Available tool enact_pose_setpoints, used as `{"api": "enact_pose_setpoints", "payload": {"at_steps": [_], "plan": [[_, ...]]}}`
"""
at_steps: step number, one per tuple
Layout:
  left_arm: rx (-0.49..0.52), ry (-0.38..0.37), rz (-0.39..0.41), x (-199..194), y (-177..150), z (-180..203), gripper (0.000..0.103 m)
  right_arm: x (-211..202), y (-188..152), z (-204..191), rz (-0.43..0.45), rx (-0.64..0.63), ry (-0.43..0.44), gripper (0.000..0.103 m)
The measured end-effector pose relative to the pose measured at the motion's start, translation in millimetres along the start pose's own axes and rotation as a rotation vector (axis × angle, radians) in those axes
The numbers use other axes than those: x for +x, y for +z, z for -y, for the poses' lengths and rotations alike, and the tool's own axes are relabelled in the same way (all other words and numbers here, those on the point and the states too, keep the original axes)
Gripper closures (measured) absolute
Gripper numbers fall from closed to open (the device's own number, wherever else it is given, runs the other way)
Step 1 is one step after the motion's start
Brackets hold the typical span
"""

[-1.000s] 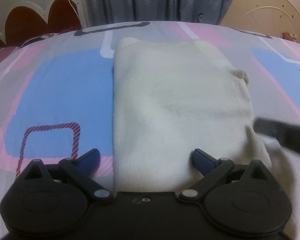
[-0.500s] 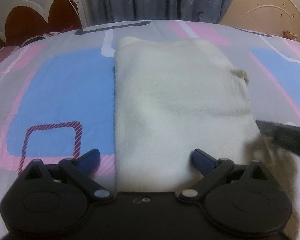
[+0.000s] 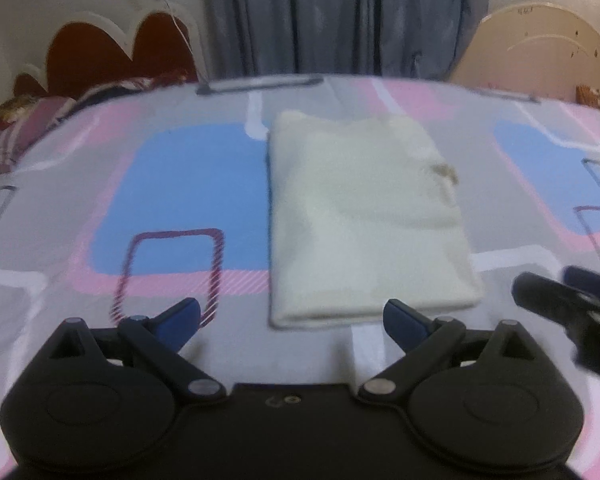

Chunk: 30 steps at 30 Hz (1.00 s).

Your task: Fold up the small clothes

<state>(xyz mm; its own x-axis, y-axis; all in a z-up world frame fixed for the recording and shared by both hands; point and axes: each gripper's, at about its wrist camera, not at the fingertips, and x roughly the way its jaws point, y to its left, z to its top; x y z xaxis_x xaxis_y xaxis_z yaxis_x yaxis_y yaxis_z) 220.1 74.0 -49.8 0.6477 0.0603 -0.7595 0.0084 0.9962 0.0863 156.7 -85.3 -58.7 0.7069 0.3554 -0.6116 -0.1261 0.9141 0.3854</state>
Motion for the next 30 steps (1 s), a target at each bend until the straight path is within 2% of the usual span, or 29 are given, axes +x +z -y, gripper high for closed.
{"api": "enact_pose_setpoints", "payload": {"at_steps": [1, 4, 10, 13, 19, 30], "plan": [[-0.007, 0.003, 0.007, -15.5, -3.6, -0.4, 0.005, -18.5, -1.8, -2.6, 0.024, -0.02, 0.013, 0.028], [-0.025, 0.009, 0.031, -55.4, -17.7, 0.6, 0.005, -68.6, -7.7, -15.4, 0.056, -0.07, 0.031, 0.021], [-0.034, 0.037, 0.081, -127.4, -46.7, 5.9, 0.005, -151.6, -27.4, -25.7, 0.086, -0.069, -0.017, 0.001], [-0.056, 0.03, 0.105, -158.2, -58.2, 8.0, 0.005, -173.1, -24.0, -34.1, 0.116, -0.086, -0.07, 0.0], [-0.078, 0.009, 0.149, -200.0, -71.8, 14.3, 0.005, -207.3, -31.5, -44.3, 0.156, -0.095, -0.098, 0.0], [-0.104, 0.011, 0.182, -219.7, -79.5, 20.6, 0.005, -226.1, -32.8, -41.9, 0.205, -0.08, -0.088, 0.0]]}}
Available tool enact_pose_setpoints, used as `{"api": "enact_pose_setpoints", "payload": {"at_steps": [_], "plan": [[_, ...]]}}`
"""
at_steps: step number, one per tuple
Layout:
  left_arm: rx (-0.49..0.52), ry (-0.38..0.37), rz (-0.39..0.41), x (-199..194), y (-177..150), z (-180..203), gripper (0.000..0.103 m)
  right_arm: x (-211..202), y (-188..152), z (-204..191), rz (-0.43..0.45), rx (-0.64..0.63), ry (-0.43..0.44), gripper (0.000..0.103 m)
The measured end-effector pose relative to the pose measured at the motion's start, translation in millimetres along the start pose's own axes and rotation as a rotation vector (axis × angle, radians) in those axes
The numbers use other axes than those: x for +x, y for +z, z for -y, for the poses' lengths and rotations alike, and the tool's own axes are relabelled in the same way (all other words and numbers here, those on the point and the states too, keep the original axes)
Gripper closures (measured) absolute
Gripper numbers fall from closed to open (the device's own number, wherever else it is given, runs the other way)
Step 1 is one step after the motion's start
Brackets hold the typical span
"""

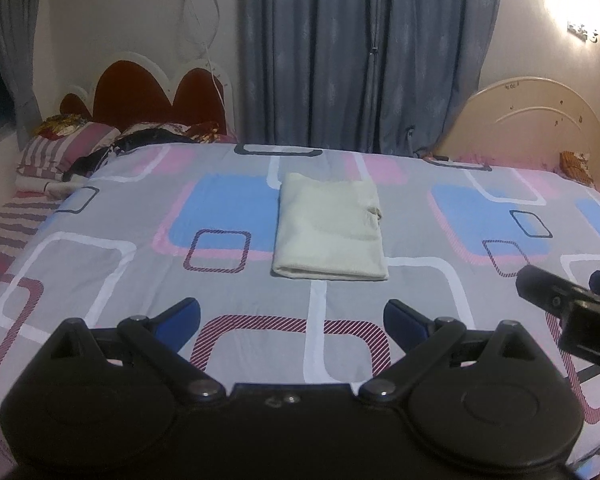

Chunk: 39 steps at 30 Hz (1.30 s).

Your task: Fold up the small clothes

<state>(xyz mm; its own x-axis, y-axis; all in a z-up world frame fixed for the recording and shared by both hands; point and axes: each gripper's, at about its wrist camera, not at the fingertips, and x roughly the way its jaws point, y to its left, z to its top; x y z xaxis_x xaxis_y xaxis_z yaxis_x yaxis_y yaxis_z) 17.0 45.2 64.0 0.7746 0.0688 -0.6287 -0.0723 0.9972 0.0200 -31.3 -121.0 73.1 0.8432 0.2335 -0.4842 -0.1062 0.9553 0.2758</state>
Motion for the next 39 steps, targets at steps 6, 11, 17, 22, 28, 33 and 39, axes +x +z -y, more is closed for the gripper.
{"api": "enact_pose_setpoints", "payload": {"at_steps": [6, 11, 17, 22, 28, 33, 39], "plan": [[0.007, 0.0, 0.005, -1.0, -1.5, 4.4, 0.005, -3.3, 0.3, 2.4, 0.004, -0.002, -0.006, 0.0], [0.003, 0.004, 0.004, 0.5, -0.9, 4.7, 0.005, -1.8, 0.0, 4.2, 0.007, 0.0, -0.003, 0.0], [0.0, 0.009, 0.001, 0.8, -1.3, 4.8, 0.005, 0.8, -0.6, 4.9, 0.001, 0.001, 0.003, 0.0], [-0.002, 0.02, 0.003, 1.2, -1.5, 5.0, 0.005, 1.0, -1.0, 4.6, 0.002, 0.001, 0.003, 0.0], [-0.007, 0.022, 0.001, 2.2, -1.5, 3.5, 0.005, 0.8, -1.5, 1.8, 0.002, 0.006, 0.001, 0.0], [-0.006, 0.02, -0.004, 3.3, -1.8, 3.2, 0.005, 1.5, -1.7, 0.7, 0.003, 0.005, 0.004, 0.0], [-0.01, 0.018, -0.007, 3.2, -2.4, 2.8, 0.005, 3.8, -4.1, 3.0, -0.002, 0.012, 0.005, 0.0]]}}
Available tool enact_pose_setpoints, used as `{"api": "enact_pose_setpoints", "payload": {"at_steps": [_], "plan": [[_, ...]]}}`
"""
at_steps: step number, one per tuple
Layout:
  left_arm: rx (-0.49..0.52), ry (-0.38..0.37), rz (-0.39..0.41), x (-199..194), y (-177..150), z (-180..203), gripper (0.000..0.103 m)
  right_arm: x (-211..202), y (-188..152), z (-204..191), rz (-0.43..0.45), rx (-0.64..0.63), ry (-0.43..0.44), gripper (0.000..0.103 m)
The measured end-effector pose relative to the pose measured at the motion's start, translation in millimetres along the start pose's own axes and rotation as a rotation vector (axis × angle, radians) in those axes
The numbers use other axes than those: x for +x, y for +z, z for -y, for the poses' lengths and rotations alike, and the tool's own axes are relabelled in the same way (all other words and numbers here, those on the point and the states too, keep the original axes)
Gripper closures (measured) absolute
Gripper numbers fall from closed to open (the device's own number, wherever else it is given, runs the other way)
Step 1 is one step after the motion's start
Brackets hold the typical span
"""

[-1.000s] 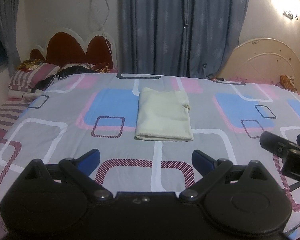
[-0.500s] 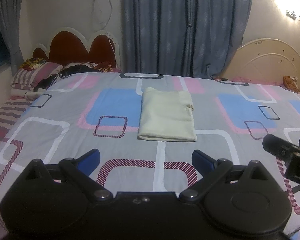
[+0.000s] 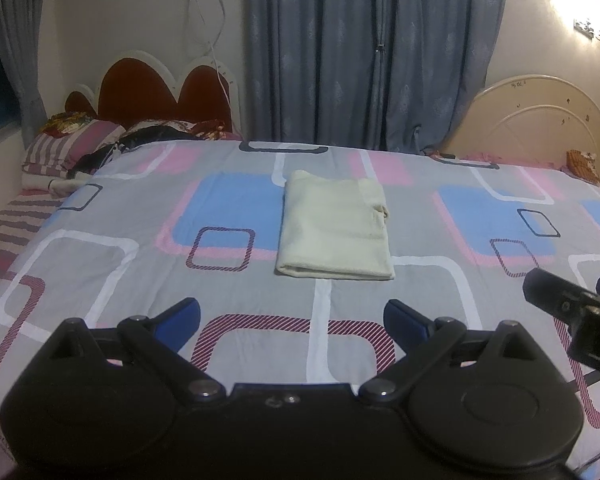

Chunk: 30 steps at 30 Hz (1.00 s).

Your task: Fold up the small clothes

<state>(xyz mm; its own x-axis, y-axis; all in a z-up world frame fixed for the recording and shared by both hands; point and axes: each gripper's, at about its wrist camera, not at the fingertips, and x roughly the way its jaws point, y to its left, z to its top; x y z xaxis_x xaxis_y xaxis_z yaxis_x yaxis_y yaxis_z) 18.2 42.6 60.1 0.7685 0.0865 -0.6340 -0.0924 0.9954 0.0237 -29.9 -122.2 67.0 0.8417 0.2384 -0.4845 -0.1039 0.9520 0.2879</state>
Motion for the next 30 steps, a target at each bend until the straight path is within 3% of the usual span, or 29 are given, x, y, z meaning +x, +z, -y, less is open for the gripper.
{"api": "enact_pose_setpoints", "payload": {"at_steps": [30], "plan": [[-0.005, 0.004, -0.037, 19.5, 3.8, 2.8, 0.005, 14.9, -5.4, -4.8, -0.031, 0.007, -0.001, 0.0]]}}
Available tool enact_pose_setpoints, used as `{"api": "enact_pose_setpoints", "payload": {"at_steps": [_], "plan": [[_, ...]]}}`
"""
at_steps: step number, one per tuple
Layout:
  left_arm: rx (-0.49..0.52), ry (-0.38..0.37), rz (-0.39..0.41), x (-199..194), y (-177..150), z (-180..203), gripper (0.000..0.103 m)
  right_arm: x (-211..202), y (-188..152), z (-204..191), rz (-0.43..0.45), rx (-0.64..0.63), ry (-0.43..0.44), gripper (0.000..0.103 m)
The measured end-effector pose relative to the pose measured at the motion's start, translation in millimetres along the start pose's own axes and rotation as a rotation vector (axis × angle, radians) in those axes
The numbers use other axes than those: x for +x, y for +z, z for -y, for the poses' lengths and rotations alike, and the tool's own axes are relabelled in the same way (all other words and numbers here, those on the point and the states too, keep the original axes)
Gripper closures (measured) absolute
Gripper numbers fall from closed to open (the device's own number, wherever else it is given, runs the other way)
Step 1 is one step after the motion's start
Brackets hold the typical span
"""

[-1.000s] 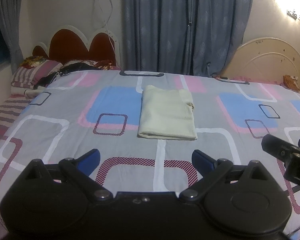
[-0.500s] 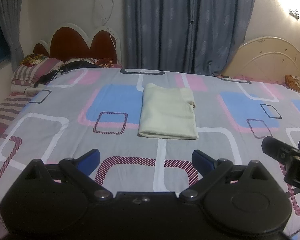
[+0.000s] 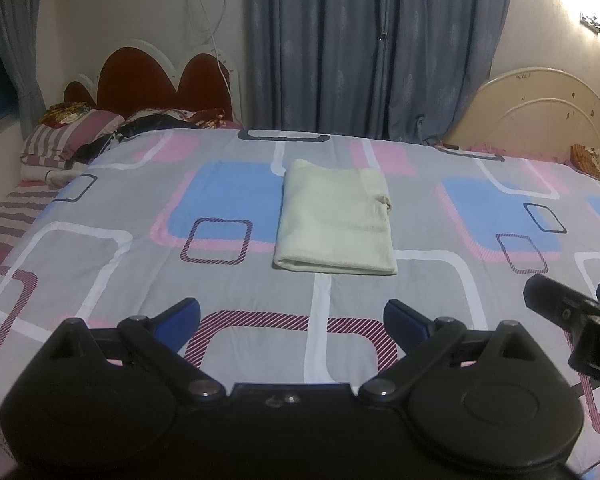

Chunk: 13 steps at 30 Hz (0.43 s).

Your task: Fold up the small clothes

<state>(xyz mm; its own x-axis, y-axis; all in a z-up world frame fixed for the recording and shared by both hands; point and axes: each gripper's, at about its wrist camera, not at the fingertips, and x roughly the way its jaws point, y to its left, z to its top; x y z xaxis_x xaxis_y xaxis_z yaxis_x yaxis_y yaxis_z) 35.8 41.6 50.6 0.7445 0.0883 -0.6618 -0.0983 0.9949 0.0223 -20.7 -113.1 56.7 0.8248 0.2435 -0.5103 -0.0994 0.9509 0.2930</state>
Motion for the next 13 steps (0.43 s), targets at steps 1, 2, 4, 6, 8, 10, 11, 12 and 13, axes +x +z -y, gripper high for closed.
{"api": "enact_pose_setpoints", "payload": {"at_steps": [1, 2, 4, 6, 8, 10, 11, 12, 13], "plan": [[0.0, -0.001, -0.002, 2.1, 0.9, -0.2, 0.005, 1.5, 0.6, 0.0, -0.003, 0.0, -0.002, 0.0], [0.001, -0.004, -0.004, 4.0, 1.3, -0.1, 0.005, 2.5, 0.4, 0.1, -0.005, 0.001, -0.004, 0.0], [0.006, -0.012, -0.006, 7.4, 1.4, 0.7, 0.005, 5.2, 1.0, 0.6, -0.009, 0.004, -0.002, 0.0], [0.014, -0.029, -0.001, 10.8, 1.4, 0.4, 0.005, 7.3, 0.5, -0.7, -0.013, 0.003, -0.004, 0.0], [0.014, -0.046, 0.02, 14.1, 0.2, -1.5, 0.006, 12.5, 1.8, -0.4, -0.019, 0.002, -0.006, 0.0], [0.007, -0.056, 0.033, 18.9, 0.3, -3.7, 0.007, 17.3, 1.3, -1.6, -0.028, 0.002, -0.01, 0.0], [0.008, -0.05, 0.027, 22.5, 1.3, -4.2, 0.007, 19.7, 0.8, -1.7, -0.033, 0.002, -0.012, 0.0], [0.01, -0.039, 0.017, 27.0, 3.2, -4.2, 0.006, 22.7, 0.4, -0.5, -0.037, 0.003, -0.014, 0.0], [0.01, -0.031, 0.006, 32.3, 5.0, -5.3, 0.005, 26.2, -0.2, -0.2, -0.044, 0.004, -0.018, 0.0]]}}
